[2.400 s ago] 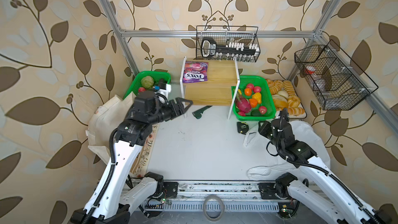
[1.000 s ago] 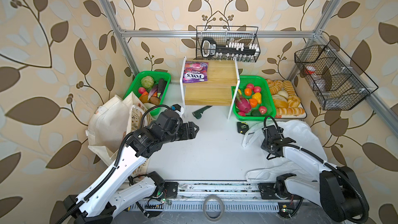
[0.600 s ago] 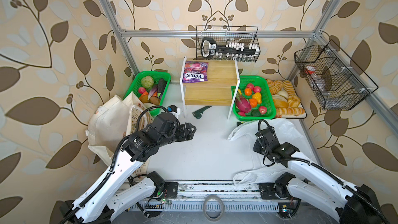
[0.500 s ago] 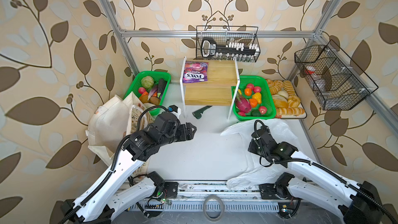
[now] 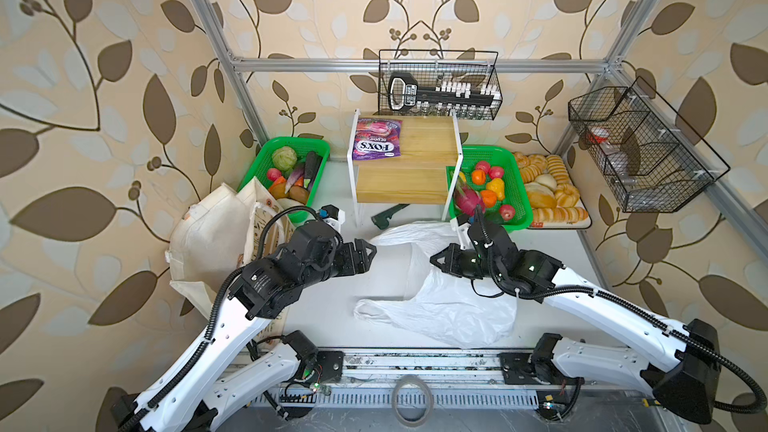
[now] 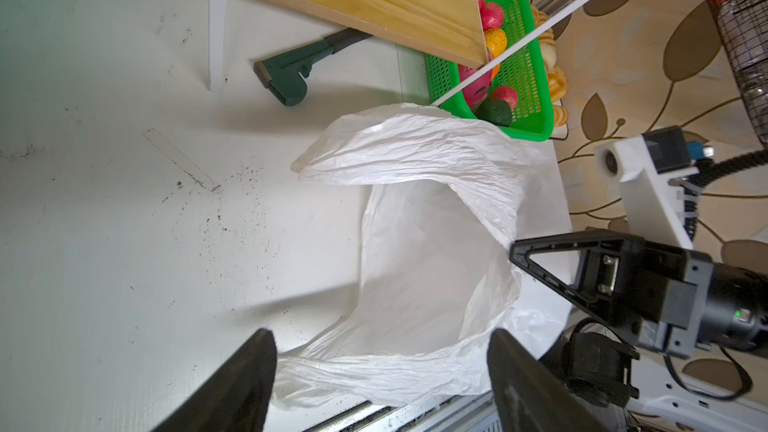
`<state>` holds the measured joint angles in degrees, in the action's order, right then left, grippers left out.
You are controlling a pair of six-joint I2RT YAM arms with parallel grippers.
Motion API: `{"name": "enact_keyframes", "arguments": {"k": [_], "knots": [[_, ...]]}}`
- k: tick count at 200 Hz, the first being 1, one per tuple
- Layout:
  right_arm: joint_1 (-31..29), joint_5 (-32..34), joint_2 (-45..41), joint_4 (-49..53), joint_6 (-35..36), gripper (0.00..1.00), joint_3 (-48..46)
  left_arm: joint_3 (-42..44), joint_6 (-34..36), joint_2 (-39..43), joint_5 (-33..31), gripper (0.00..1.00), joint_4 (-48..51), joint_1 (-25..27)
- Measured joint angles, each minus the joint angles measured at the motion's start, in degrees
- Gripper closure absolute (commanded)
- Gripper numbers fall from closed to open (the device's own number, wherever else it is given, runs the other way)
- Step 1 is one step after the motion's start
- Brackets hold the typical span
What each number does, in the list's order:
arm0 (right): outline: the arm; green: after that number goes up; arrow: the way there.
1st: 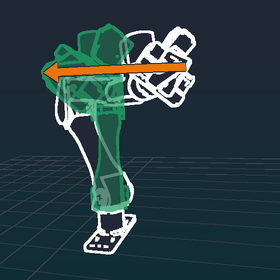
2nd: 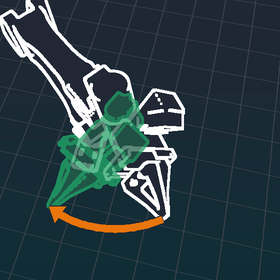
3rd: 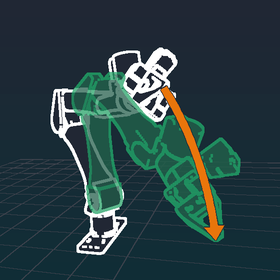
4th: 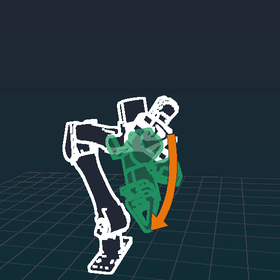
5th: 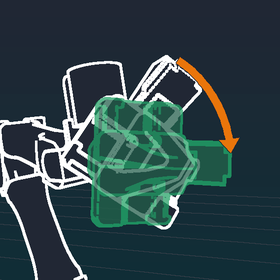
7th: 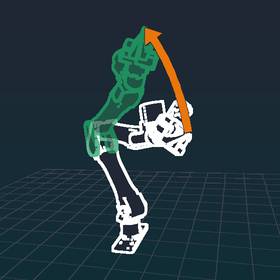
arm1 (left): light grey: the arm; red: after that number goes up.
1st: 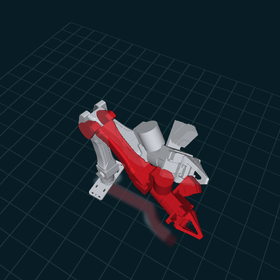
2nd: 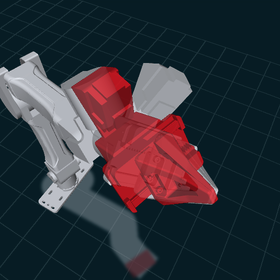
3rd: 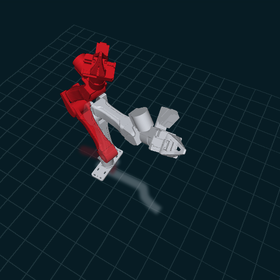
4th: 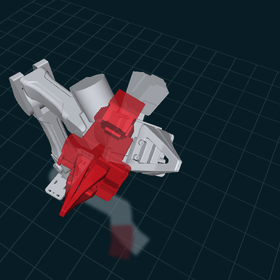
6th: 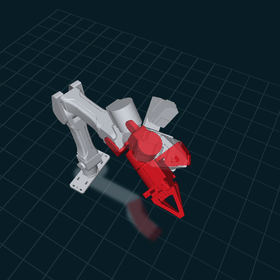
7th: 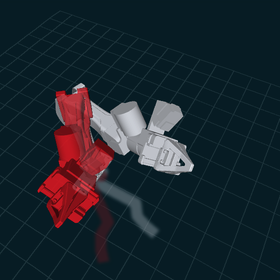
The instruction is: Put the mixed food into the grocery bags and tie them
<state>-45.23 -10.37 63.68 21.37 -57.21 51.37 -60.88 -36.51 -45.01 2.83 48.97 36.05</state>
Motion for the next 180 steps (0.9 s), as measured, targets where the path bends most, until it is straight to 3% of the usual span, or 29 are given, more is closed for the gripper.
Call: {"name": "enact_keyframes", "arguments": {"k": [55, 96, 143, 180], "knots": [[-0.39, -9.68, 0.04, -6.32, 2.21, 1.00, 0.00, 3.56, -0.98, 0.92, 3.48, 0.24, -2.97, 0.00], [0.72, -11.65, -0.22, -11.13, 0.63, 1.00, -0.11, 3.34, -2.14, 0.52, -2.80, 0.19, 0.24, 0.00], [2.51, -14.36, -1.84, -15.45, -0.44, 1.00, -0.44, 3.58, -2.29, 8.59, -8.59, 0.11, 0.61, 0.00], [2.62, -17.38, -1.86, -16.57, 0.09, 1.00, -0.44, 3.58, 5.14, 8.33, -12.22, 0.09, 2.51, -0.02]]}}
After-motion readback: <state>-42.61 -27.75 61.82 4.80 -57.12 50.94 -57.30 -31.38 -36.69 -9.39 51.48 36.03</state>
